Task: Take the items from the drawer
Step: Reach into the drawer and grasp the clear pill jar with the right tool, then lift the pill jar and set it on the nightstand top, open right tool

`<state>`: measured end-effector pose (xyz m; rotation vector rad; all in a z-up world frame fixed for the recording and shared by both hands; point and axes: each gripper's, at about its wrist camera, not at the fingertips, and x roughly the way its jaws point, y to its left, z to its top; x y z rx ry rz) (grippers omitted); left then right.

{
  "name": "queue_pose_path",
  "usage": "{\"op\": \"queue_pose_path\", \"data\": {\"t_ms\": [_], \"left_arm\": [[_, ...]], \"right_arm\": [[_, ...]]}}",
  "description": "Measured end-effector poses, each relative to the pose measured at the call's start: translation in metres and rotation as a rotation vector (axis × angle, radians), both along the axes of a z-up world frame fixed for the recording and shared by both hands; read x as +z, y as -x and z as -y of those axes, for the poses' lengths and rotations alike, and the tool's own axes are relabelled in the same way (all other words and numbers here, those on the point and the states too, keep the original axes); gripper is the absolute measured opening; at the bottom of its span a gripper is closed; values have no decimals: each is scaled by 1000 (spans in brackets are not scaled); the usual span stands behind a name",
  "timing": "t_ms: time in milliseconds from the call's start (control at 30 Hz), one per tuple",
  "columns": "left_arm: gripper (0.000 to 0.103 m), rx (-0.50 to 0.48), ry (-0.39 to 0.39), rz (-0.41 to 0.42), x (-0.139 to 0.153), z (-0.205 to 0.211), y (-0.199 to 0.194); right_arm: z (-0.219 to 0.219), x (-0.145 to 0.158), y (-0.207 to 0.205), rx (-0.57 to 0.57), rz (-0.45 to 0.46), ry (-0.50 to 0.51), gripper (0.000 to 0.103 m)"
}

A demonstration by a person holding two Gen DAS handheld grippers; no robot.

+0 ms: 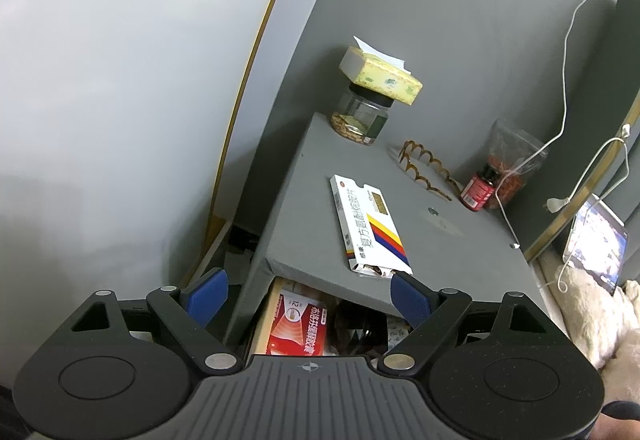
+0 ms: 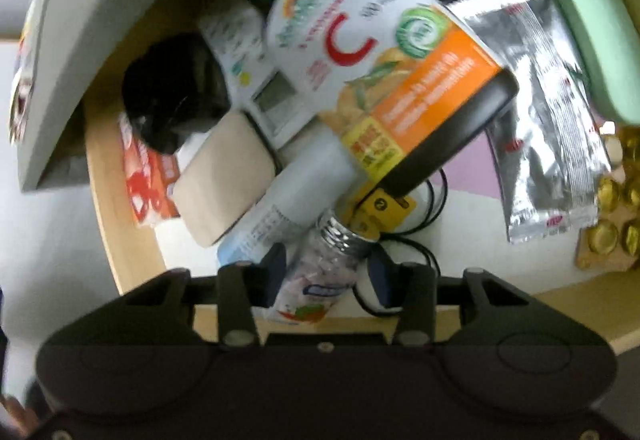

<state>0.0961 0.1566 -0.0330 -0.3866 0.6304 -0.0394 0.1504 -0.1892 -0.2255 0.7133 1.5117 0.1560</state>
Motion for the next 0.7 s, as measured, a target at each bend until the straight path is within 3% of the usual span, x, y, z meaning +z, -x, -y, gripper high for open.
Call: {"op": "queue_pose_path", "data": {"t_ms": [167,333,500,700], "left_arm": [[85,-1,5,4,1,0,0],[85,-7,5,4,0,1,0],[85,1,8,4,0,-2,1],[85,-10,7,-2,-1,0,-2]], "right_arm": [[-6,28,12,82,143,45,35],[-31,69,28,286,359,203,32],[-65,113,49,451,640,384,32],[-75,179,43,470,886,471,32]]}}
